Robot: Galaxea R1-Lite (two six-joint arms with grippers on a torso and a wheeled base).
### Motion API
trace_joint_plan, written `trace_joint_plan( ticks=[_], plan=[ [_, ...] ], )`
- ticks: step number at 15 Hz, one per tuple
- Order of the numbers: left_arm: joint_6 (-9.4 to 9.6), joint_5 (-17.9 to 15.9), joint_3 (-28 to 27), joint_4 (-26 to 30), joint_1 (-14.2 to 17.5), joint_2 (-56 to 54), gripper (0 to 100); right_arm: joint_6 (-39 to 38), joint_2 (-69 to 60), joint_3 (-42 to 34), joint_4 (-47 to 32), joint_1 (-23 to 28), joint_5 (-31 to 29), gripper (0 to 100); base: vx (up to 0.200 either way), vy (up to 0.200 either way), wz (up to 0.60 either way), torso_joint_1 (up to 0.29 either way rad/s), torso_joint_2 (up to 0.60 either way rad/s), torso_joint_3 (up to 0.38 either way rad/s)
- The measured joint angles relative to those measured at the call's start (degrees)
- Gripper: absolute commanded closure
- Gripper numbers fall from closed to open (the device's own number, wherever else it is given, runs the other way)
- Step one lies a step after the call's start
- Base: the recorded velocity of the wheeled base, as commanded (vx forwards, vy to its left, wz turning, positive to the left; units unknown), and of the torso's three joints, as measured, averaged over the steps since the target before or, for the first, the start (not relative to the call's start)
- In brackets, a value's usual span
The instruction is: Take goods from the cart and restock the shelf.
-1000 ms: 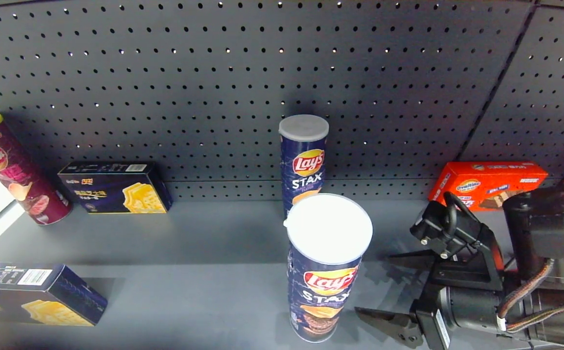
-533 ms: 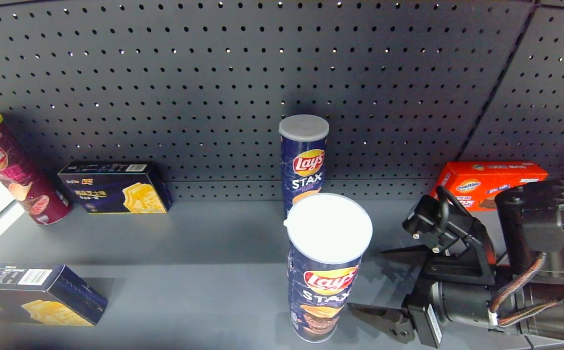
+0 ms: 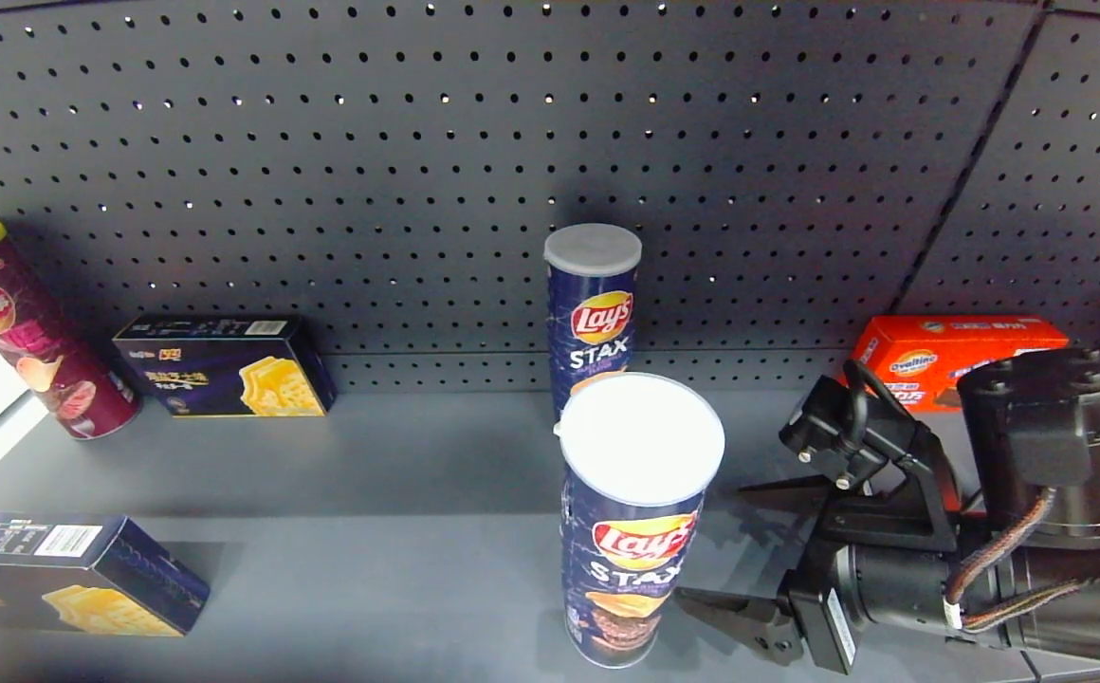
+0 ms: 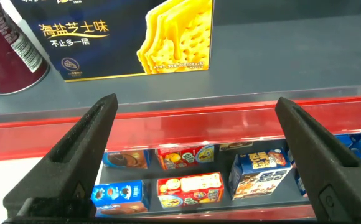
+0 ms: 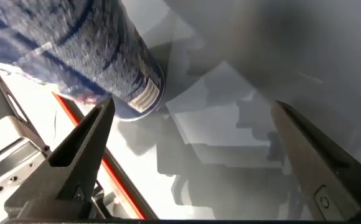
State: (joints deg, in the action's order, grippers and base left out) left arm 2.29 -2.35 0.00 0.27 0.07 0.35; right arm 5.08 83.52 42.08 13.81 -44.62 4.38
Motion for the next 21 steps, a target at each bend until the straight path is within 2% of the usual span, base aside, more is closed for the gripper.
trace_joint_plan(
  ticks=[9, 12, 16, 21],
  plan=[
    [-0.02, 0.01, 0.0, -0.02, 0.0, 0.0, 0, -0.05, 1.1, 0.85, 0.06, 0.11, -0.09, 0, 0.0, 0.0, 0.0, 0.0, 0.0, 0.0],
    [-0.13, 0.04, 0.0, 0.0, -0.02, 0.0, 0, -0.2, -0.96, 0.88, 0.09, 1.82, -0.2, 0, 0.0, 0.0, 0.0, 0.0, 0.0, 0.0],
    [0.05, -0.02, 0.0, -0.02, 0.0, 0.0, 0, -0.2, -9.92, -0.49, 0.06, 6.01, -0.41, 0, 0.0, 0.0, 0.0, 0.0, 0.0, 0.0],
    [-0.63, 0.12, 0.0, 0.0, -0.02, 0.0, 0, -0.35, -25.44, -7.0, -0.11, 7.44, -0.74, 0, 0.0, 0.0, 0.0, 0.0, 0.0, 0.0]
  ],
)
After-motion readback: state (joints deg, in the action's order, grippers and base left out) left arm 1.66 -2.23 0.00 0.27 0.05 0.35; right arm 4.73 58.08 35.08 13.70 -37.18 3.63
